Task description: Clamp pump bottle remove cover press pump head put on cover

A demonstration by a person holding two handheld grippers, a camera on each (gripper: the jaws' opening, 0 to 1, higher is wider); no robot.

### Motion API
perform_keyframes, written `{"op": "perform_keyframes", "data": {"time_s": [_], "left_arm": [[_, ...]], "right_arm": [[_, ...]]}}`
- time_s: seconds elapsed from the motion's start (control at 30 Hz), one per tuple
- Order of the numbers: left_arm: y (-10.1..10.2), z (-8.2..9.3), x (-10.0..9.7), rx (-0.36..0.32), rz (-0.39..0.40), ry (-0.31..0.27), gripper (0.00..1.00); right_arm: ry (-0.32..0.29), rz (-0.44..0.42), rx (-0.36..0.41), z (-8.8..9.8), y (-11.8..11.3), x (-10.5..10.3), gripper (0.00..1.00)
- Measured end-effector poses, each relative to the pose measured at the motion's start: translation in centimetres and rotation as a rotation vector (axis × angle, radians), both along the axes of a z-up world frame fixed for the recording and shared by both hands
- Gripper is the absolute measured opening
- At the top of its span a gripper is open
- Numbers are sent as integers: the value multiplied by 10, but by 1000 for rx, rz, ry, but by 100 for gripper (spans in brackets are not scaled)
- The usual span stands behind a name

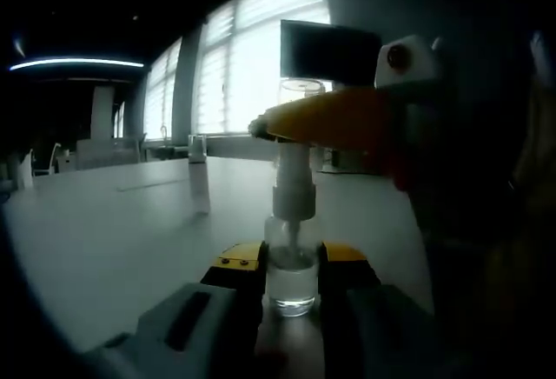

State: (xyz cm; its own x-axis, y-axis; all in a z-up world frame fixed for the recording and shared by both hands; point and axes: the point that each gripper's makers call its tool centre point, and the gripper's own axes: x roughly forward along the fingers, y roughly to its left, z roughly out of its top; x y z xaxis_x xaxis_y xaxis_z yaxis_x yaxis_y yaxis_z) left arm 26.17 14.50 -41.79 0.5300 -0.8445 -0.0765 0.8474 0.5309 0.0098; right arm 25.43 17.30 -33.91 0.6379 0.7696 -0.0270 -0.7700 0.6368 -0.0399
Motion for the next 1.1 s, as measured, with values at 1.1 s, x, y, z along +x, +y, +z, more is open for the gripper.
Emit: {"op": "perform_keyframes", "data": {"time_s": [1.1], "left_arm": [[-1,0,-1,-1,-4,2,15]], "right_arm": [[-69,-71,61,36,-30,1,12]]}}
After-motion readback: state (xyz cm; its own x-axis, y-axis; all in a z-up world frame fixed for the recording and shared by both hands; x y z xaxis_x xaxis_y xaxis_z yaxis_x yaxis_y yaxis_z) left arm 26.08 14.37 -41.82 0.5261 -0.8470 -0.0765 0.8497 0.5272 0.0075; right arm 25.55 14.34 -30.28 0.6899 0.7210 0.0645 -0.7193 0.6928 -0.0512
